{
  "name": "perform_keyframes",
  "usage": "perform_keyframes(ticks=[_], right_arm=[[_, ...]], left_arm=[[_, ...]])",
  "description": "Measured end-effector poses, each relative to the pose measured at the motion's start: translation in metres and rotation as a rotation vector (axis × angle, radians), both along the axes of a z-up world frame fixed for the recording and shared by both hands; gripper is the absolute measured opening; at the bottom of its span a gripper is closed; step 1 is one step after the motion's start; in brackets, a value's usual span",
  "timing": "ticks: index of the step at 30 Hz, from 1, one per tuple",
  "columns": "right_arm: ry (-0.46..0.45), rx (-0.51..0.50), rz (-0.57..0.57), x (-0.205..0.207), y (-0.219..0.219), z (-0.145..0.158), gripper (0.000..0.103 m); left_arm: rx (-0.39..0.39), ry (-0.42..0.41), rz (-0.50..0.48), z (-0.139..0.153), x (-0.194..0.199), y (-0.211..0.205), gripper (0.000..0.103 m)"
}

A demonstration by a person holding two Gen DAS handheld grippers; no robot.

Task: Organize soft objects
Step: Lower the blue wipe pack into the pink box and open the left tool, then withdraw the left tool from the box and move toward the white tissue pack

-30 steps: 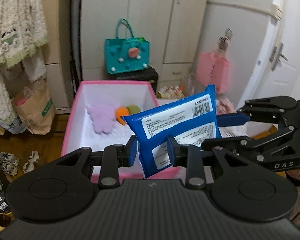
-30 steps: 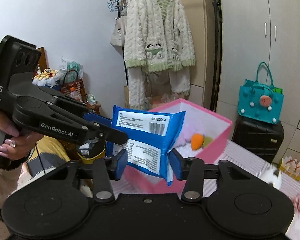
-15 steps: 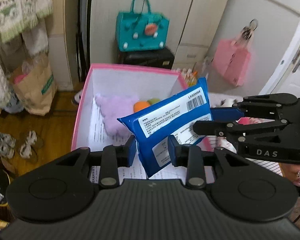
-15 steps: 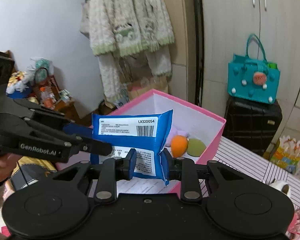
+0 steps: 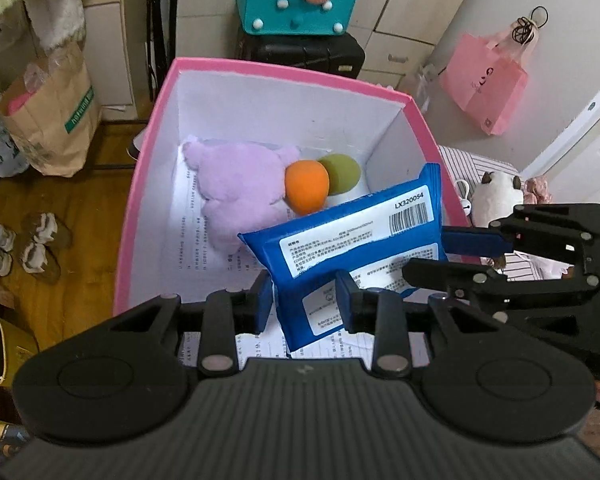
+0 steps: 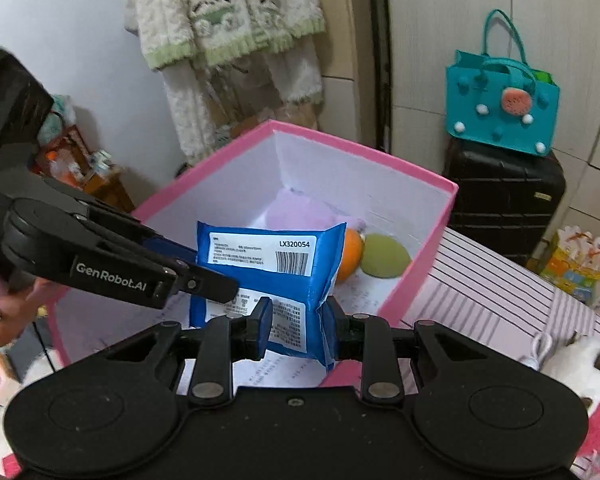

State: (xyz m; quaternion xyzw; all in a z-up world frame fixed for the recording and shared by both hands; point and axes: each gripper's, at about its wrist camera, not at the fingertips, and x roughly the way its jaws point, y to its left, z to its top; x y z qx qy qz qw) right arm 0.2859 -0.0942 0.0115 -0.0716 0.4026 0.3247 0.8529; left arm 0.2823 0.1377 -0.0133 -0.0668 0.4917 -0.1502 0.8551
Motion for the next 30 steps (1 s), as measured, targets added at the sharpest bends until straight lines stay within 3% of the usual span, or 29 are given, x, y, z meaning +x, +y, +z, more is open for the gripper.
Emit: perform_keyframes(ticks=[8, 14, 30], right_arm=[[-0.013, -0.067, -0.012, 0.003, 0.010, -0.002, 0.034], [-0.087, -0.107, -0.039, -0.007, 0.012, 0.000, 0.034], [-0.097, 0.037, -0.004, -0.034, -0.020, 0.022, 0.035]], left_arm=[[0.013, 0.032, 0.022, -0.013, 0.010, 0.002, 0.033], [0.054, -0.023, 0.022, -0.009, 0.002, 0.005, 0.033], [0.141, -0.147, -0.048, 0.042, -0.053, -0.007, 0.035]])
